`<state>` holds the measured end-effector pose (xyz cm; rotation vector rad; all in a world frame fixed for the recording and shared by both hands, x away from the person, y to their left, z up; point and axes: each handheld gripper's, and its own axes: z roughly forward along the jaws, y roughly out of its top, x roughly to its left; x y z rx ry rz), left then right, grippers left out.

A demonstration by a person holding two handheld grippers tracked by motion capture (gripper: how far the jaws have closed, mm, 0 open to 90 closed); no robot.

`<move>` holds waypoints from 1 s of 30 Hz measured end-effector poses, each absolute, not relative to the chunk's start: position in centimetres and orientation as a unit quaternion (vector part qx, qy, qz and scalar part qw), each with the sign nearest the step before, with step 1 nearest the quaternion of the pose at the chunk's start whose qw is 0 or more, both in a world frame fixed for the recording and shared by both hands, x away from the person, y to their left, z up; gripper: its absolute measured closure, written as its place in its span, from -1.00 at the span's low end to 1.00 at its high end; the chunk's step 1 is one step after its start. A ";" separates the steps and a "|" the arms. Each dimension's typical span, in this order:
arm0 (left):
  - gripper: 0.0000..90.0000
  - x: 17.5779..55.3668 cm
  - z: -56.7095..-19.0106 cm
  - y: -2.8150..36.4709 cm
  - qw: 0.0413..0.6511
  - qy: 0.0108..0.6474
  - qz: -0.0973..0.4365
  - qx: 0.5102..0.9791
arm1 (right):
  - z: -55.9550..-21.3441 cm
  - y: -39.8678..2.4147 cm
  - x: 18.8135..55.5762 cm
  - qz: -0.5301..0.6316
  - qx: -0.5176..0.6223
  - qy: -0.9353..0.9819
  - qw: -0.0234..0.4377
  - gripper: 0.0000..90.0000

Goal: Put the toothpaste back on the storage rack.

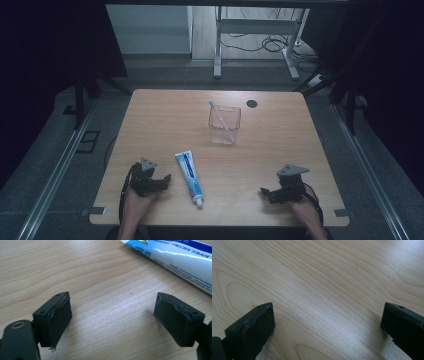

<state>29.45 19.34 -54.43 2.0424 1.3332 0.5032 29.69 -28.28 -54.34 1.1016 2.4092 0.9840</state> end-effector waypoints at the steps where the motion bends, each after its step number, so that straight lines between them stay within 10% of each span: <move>1: -0.63 29.4 -54.4 19.3 0.320 0.508 0.191 0.777 | -54.3 -28.3 29.7 0.344 0.385 0.842 0.157 -1.00; 30: 0.07 28.9 -50.9 17.1 0.367 0.467 0.142 0.792 | -54.3 -28.3 29.6 0.344 0.388 0.840 0.159 -1.00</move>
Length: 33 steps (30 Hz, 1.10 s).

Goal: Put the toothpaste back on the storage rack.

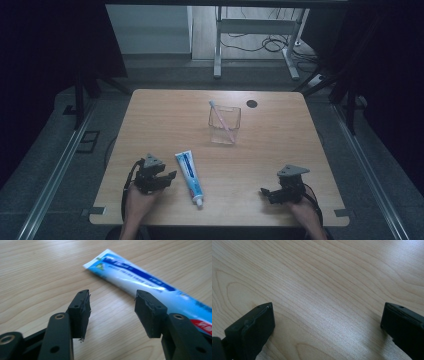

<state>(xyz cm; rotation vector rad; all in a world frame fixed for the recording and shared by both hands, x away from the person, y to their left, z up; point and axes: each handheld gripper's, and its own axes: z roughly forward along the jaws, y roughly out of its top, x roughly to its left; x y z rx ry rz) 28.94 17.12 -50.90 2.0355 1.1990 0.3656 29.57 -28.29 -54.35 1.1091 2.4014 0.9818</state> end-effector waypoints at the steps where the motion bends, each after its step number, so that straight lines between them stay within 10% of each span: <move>1: 0.09 29.0 -50.8 16.9 0.368 0.463 0.141 0.794 | -54.3 -28.3 29.6 0.343 0.388 0.840 0.159 -1.00; 33: 0.98 29.4 -51.1 7.8 0.336 0.392 0.042 0.855 | -54.3 -28.3 29.6 0.343 0.388 0.840 0.159 -1.00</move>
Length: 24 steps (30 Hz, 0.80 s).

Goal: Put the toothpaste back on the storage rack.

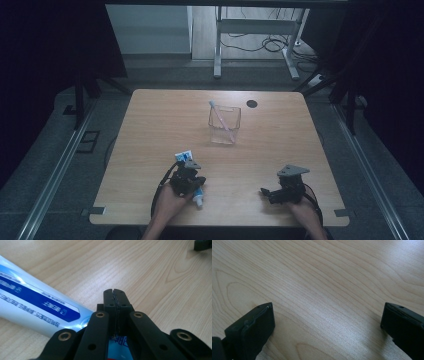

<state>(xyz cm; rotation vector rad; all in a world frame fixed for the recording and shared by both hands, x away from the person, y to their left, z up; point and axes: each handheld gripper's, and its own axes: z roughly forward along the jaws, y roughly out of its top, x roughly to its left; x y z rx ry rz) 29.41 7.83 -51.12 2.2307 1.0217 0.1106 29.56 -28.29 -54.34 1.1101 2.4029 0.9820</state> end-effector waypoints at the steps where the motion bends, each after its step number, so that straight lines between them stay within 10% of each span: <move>1: 0.99 29.4 -51.1 7.8 0.336 0.391 0.042 0.856 | -54.3 -28.3 29.6 0.344 0.388 0.840 0.159 -1.00; 24: 0.98 28.3 -51.2 9.9 0.284 0.380 0.047 0.879 | -54.3 -28.3 29.6 0.344 0.388 0.840 0.159 -1.00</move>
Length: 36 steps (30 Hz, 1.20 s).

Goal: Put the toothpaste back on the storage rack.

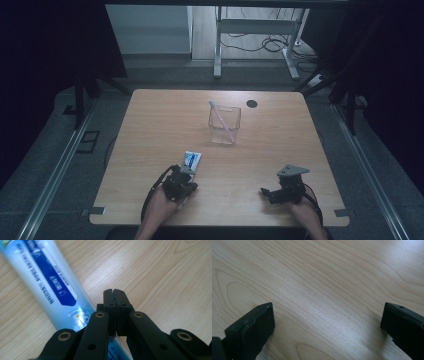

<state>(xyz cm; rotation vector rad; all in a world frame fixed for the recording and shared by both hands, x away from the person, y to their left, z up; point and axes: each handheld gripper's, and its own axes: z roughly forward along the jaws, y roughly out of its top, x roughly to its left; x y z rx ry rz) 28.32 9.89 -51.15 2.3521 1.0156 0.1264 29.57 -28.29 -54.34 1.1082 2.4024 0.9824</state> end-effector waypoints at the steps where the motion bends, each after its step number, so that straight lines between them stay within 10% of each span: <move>1: 0.98 28.3 -51.1 10.1 0.281 0.379 0.050 0.880 | -54.3 -28.3 29.6 0.344 0.388 0.840 0.159 -1.00; 13: 0.97 28.8 -50.9 11.5 0.267 0.387 0.050 0.881 | -54.3 -28.3 29.6 0.344 0.388 0.840 0.159 -1.00; 36: 0.11 31.2 -49.1 12.4 0.248 0.416 0.062 0.873 | -54.3 -28.3 29.6 0.343 0.389 0.840 0.158 -1.00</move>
